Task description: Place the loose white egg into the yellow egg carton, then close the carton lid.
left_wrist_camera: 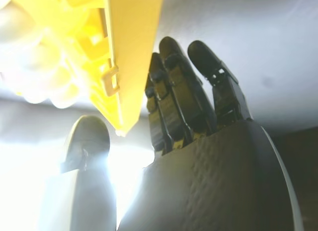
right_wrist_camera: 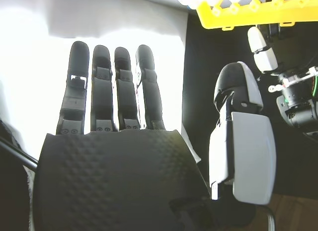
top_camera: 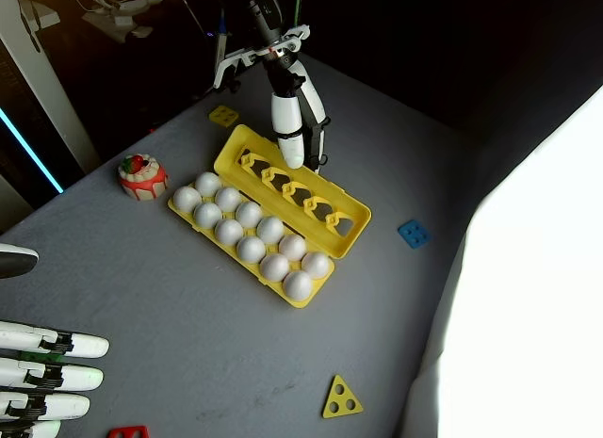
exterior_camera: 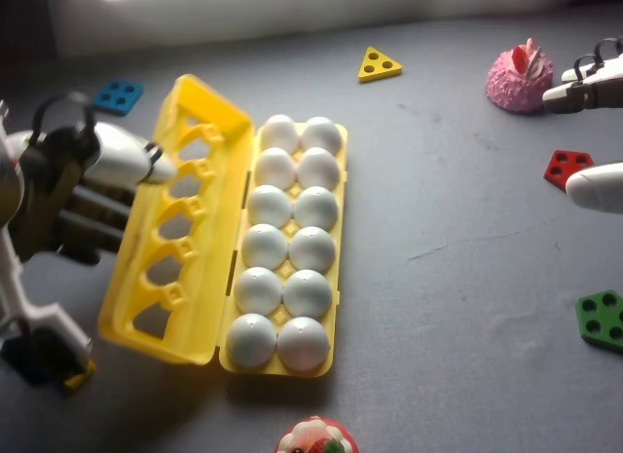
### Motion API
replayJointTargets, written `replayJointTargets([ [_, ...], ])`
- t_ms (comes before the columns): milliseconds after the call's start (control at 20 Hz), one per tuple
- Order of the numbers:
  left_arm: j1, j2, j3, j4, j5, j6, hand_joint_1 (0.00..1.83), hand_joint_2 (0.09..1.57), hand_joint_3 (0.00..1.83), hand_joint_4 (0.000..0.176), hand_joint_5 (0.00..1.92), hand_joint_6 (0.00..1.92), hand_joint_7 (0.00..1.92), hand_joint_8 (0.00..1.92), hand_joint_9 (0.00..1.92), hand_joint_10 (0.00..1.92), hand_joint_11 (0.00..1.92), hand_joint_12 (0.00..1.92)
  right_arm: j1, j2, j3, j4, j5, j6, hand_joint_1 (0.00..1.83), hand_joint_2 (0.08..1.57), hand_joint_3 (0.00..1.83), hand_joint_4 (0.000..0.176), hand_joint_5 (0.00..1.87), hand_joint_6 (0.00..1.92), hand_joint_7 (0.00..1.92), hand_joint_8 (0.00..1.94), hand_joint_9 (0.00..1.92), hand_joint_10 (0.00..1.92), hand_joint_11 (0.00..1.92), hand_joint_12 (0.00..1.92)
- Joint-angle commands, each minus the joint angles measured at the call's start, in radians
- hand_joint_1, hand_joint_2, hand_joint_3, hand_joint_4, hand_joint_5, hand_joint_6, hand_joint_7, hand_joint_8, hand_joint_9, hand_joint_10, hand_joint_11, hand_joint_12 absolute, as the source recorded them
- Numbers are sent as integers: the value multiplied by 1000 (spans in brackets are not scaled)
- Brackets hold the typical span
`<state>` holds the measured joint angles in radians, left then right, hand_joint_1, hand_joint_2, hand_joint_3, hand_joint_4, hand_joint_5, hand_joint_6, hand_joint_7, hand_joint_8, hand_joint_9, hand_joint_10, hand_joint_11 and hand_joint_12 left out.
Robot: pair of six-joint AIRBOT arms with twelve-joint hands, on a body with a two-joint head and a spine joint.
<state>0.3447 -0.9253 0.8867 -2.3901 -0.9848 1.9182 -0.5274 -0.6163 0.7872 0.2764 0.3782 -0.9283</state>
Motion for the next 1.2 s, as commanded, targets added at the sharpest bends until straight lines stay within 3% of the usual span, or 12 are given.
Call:
replayJointTargets([
  [0,-28,-8,4,45,1,14,416,1319,3,0,536,5,628,0,647,23,56,1464,8,6,1,-1,119,2,372,1103,0,0,456,8,326,5,306,9,0,1113],
  [250,-159,-13,-39,45,-61,111,432,1318,0,0,534,4,635,6,641,21,56,1471,7,6,1,-1,122,1,366,1106,0,0,431,4,318,1,292,3,0,1022],
  [400,-190,-13,-94,45,-85,120,412,1320,2,0,534,2,641,5,651,28,57,1544,7,6,1,-1,125,1,367,1104,0,0,445,8,328,1,312,10,0,1117],
  [750,-160,-15,-211,39,-76,120,400,1315,0,0,540,5,653,8,659,34,50,1540,7,6,1,-1,128,-1,392,1085,0,0,429,1,368,10,323,13,0,1160],
  [1150,-122,-73,-235,86,23,160,351,1330,3,0,517,1,630,2,627,22,27,1541,7,5,1,-1,129,-2,396,1096,1,0,437,7,374,4,331,13,0,1350],
])
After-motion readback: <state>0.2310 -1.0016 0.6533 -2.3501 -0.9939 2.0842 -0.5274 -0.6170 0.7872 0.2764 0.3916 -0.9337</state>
